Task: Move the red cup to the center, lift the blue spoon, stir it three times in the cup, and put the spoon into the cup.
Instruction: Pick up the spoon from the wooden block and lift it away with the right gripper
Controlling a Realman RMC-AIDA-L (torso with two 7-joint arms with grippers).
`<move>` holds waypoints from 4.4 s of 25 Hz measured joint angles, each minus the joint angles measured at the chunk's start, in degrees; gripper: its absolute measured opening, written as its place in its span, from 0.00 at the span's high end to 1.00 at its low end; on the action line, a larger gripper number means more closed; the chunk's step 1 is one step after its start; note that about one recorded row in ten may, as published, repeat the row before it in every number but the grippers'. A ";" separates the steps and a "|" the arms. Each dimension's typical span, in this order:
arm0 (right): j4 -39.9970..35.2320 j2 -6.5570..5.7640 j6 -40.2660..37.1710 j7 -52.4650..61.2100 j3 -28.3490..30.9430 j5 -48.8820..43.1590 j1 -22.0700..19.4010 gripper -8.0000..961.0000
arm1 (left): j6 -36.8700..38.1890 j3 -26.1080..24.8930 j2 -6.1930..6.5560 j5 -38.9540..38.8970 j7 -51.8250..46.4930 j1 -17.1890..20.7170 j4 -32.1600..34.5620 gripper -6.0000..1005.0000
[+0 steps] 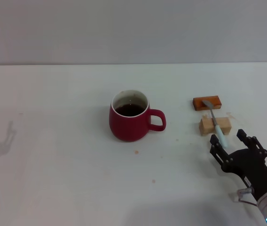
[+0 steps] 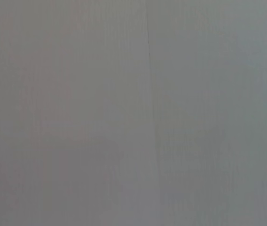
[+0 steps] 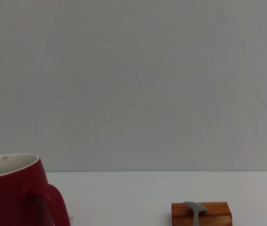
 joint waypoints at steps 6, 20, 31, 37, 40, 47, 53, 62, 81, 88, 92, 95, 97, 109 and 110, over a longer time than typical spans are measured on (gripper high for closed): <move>-0.01 0.00 1.39 0.02 0.50 0.04 0.68 0.37 | 0.00 0.13 0.00 0.00 0.00 0.00 0.17 0.15; 0.05 0.00 2.15 0.02 0.58 0.05 1.15 0.38 | 0.00 0.14 0.00 0.00 0.00 0.00 0.23 0.15; 0.02 0.08 2.35 0.02 0.39 0.05 1.34 0.38 | 0.00 0.14 0.00 0.00 0.00 0.00 0.14 0.15; 0.05 0.11 3.03 0.06 0.61 0.05 1.59 0.39 | 0.00 0.14 0.00 0.01 0.00 0.00 0.21 0.15; -0.11 0.11 3.04 0.88 0.72 0.05 1.59 0.39 | -0.01 0.14 0.00 0.05 0.00 0.00 0.23 0.15; -0.29 0.04 3.05 2.14 0.71 0.04 1.49 0.39 | -0.01 0.14 0.00 0.11 0.00 0.00 0.23 0.15; -0.28 0.00 2.94 2.17 0.32 0.04 1.52 0.39 | 0.00 0.21 0.00 0.10 0.00 0.00 0.23 0.15; -0.18 0.00 2.95 2.20 0.19 0.04 1.56 0.40 | 0.00 0.23 0.00 0.09 0.00 0.00 0.23 0.15; -0.03 -0.03 3.58 2.22 0.25 0.05 1.71 0.57 | 0.00 0.38 0.08 0.09 0.00 -0.08 0.24 0.15; -0.07 0.00 3.91 2.22 0.64 0.05 1.68 0.57 | 0.00 0.40 0.09 0.09 0.00 -0.10 0.24 0.15; 0.00 0.00 4.31 2.22 0.77 0.05 1.67 0.59 | -0.01 0.41 0.09 0.09 0.00 -0.17 0.24 0.15; 0.03 0.00 4.34 2.22 0.73 0.05 1.67 0.62 | 0.00 0.40 0.09 0.09 0.00 -0.24 0.23 0.15; 0.04 0.01 4.35 2.22 0.71 0.05 1.67 0.63 | 0.00 0.43 0.09 0.09 0.00 -0.27 0.23 0.15; 0.05 0.00 4.32 2.22 0.73 -0.33 1.73 0.63 | -0.01 0.49 0.09 0.09 0.00 -0.26 0.24 0.15; 0.05 0.00 4.32 2.22 0.73 -0.33 1.73 0.63 | -0.02 0.49 0.09 0.09 0.00 -0.26 0.23 0.15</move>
